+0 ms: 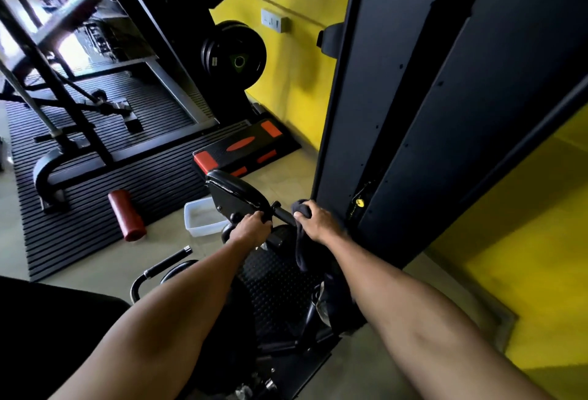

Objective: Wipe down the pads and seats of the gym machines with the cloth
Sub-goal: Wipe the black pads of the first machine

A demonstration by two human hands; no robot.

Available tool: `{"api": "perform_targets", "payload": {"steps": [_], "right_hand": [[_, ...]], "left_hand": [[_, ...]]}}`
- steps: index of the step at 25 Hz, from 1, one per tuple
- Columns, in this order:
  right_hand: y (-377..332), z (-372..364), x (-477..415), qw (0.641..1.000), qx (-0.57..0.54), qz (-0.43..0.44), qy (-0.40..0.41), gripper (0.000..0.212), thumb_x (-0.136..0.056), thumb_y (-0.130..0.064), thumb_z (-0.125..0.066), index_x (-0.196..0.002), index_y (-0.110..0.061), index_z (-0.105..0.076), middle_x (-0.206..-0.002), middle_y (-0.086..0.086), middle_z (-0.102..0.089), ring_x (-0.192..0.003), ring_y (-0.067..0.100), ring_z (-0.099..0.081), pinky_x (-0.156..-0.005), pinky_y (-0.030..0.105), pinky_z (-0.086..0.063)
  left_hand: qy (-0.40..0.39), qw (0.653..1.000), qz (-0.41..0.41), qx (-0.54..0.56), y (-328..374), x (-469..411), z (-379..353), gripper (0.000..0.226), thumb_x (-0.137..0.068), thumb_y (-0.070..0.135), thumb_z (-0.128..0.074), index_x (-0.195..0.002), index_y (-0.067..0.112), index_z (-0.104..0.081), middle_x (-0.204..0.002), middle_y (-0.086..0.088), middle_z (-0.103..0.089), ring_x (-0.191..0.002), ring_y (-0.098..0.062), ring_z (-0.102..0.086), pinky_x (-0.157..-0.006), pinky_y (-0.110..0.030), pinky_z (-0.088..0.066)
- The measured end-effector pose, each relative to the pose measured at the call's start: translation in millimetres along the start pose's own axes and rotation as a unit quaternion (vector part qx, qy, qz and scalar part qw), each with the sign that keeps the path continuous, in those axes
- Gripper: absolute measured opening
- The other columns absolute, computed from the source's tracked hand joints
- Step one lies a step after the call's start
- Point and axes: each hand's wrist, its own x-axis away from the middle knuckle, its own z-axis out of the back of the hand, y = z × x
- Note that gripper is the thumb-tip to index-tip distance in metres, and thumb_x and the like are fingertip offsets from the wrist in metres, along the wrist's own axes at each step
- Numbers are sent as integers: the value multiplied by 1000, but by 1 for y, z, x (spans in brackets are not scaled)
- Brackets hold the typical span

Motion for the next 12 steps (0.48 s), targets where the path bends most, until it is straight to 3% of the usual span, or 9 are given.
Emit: {"api": "perform_targets", "payload": {"steps": [3,8,12], "right_hand": [[22,25,32,1000,22,-6,-9,51,-96,-60,-49,-137,-31,-49,-137,13,-60,-121,37,-58,-99,47,-49],[68,56,108,999,23,-30,29,51,-97,-57,-53,-141,-32,-49,-140,14,-58,-125,36,-57,-98,43,-49],[103,70,175,995,23,-70,67,50,-96,-56,-54,-141,-33,-50,-141,13,-58,-126,36,-56,-98,39,-46]], "left_hand": [[-3,998,-27,-51,24,30,-2,44,-96,44,-48,-131,20,-57,-135,-13,-57,-124,-34,-54,-101,-44,-46],[-16,991,-98,-84,67,93,-30,45,-99,37,-46,-139,19,-53,-141,-7,-53,-129,-32,-52,-102,-43,-47],[-53,978,-156,-124,89,136,-61,52,-97,46,-39,-141,21,-51,-149,-10,-47,-133,-34,-49,-103,-44,-46]]}}
